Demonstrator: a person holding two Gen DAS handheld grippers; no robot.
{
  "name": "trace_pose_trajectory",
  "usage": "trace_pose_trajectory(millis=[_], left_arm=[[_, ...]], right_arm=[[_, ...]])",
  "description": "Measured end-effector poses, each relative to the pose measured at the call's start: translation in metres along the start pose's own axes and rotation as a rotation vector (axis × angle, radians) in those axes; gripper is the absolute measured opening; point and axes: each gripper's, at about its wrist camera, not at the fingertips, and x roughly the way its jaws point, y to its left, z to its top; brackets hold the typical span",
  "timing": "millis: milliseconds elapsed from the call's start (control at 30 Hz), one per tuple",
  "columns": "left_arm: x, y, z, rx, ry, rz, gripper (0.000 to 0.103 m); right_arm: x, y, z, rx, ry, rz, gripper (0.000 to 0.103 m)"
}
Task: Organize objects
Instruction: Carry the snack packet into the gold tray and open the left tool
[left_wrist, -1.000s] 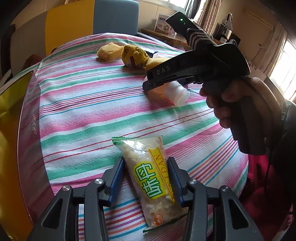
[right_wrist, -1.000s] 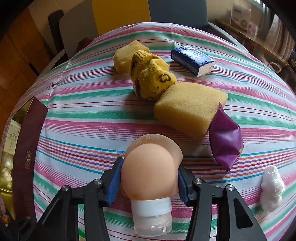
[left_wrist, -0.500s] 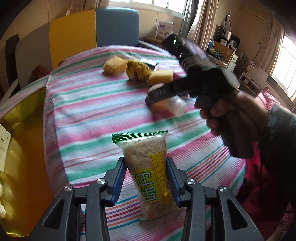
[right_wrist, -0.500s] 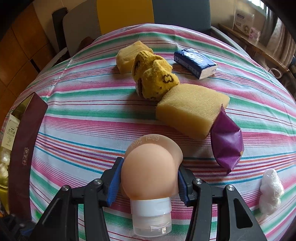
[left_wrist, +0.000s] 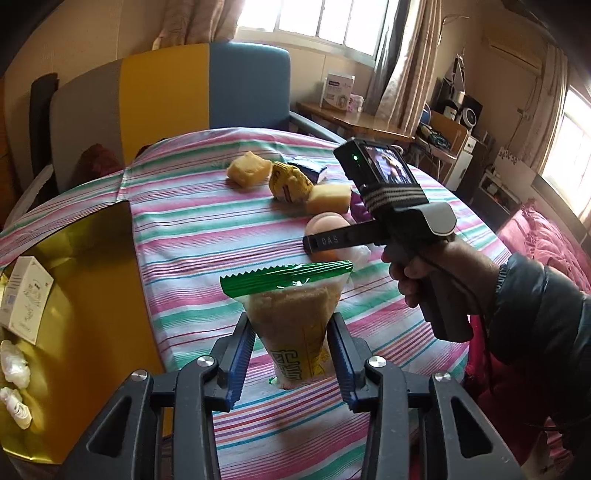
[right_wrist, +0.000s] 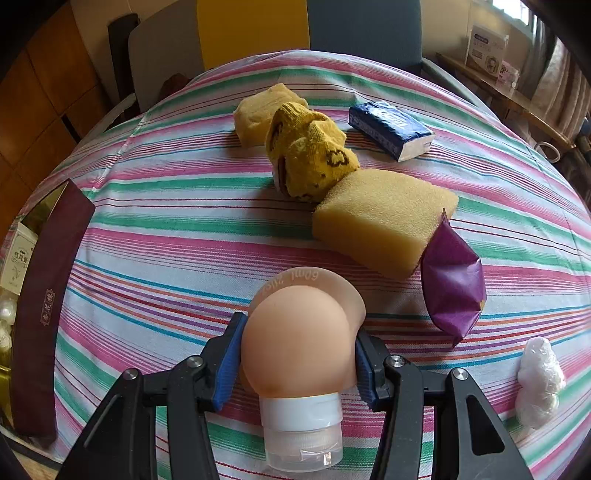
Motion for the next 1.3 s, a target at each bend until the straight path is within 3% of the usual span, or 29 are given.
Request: trace_pose_trajectory(millis=[267, 433, 467, 500, 667, 800, 1100, 1300], left_arm=[[-0.022, 0.025, 0.005, -0.061, -0.033, 0.015, 0.040], [-0.052, 0.075, 0.004, -0.172, -0.079, 0.074, 0.039], [-0.056, 0.085, 0.002, -0.193, -0.081, 0.089, 0.036], [-0.062, 0.100, -0.001, -0.215, -0.083, 0.152, 0.034], [-0.080, 0.159, -0.022, -0.329, -0.078, 0.241, 0.024], [-0.090, 0.196, -0.044, -0.412, -0.061, 0.332, 0.023], [-0.096, 0.228, -0.073, -0.508, -0.022, 0.446, 0.023], [-0.108, 0.234, -0.081, -0.526, -0.034, 0.487, 0.029]], right_arm=[[0.000, 0.002, 0.000, -0.008, -0.004, -0.008, 0.053], [0.000, 0.004, 0.001, -0.010, -0.004, -0.012, 0.053], [0.000, 0.003, 0.001, -0.012, -0.005, -0.013, 0.053], [0.001, 0.004, 0.001, -0.012, -0.005, -0.014, 0.053], [0.001, 0.006, 0.001, -0.016, -0.007, -0.021, 0.053], [0.003, 0.009, 0.002, -0.017, -0.010, -0.028, 0.053], [0.004, 0.011, 0.002, -0.019, -0.011, -0.035, 0.053], [0.002, 0.012, 0.002, -0.021, -0.006, -0.042, 0.053]])
